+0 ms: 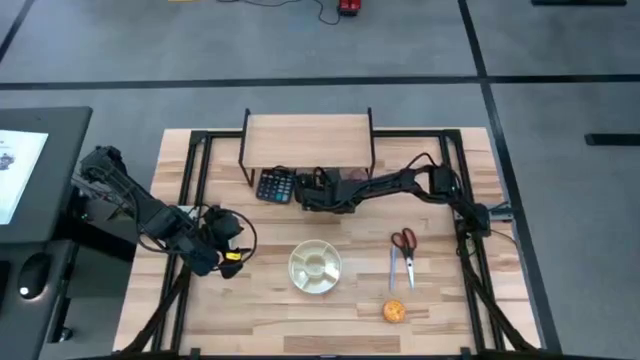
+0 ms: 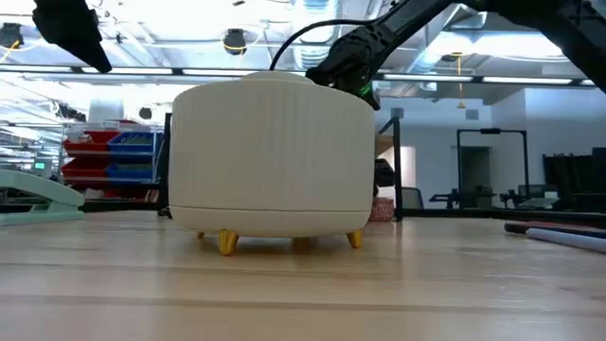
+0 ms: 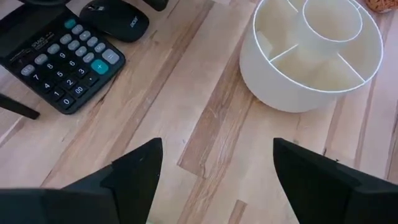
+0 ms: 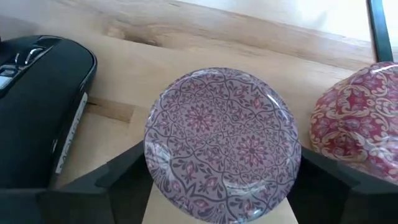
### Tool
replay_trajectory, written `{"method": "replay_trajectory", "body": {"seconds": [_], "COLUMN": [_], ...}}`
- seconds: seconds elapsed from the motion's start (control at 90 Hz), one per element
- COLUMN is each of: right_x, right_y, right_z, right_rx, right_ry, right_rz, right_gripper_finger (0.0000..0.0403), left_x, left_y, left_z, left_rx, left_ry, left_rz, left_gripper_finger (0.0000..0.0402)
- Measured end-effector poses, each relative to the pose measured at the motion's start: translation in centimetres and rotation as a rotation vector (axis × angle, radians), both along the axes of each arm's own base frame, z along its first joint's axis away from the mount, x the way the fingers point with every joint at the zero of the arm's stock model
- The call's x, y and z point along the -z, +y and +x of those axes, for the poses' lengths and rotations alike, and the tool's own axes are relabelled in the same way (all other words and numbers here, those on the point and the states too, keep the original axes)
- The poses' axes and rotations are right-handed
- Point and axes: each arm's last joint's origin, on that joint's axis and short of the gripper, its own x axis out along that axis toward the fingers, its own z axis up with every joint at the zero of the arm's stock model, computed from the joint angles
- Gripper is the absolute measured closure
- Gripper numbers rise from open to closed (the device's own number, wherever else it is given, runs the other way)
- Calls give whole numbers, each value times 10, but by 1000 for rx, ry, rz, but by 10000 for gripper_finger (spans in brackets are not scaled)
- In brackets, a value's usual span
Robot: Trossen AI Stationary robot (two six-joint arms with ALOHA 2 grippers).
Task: Stock shelves
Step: Remove the pink scented candle from under the shelf
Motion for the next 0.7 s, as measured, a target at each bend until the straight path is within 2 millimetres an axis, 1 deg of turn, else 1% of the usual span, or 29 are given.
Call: {"method": "replay_trajectory", "body": {"seconds": [0.211,0.344,0.478,0.589,0.7], "right_x": [1,1,-3,-14,-35], "right_y": [28,51,75,90,102], "right_z": [-4,-6,-14,-23,-33], "right_rx": [-6,-15,-12,-22,-47], "right_ry": [26,20,39,70,83], "right_rz": [27,55,93,129,125], "right_gripper_finger": [118,119,119,119,119], "left_x": [0,0,0,0,0], "left_y": [0,0,0,0,0], "left_z": [0,0,0,0,0], "left_rx": [2,3,4,5,4], "left_ry": [2,3,4,4,4], "left_rz": [-2,-4,-5,-5,-5], "left_gripper_finger": [120,120,120,120,120]}}
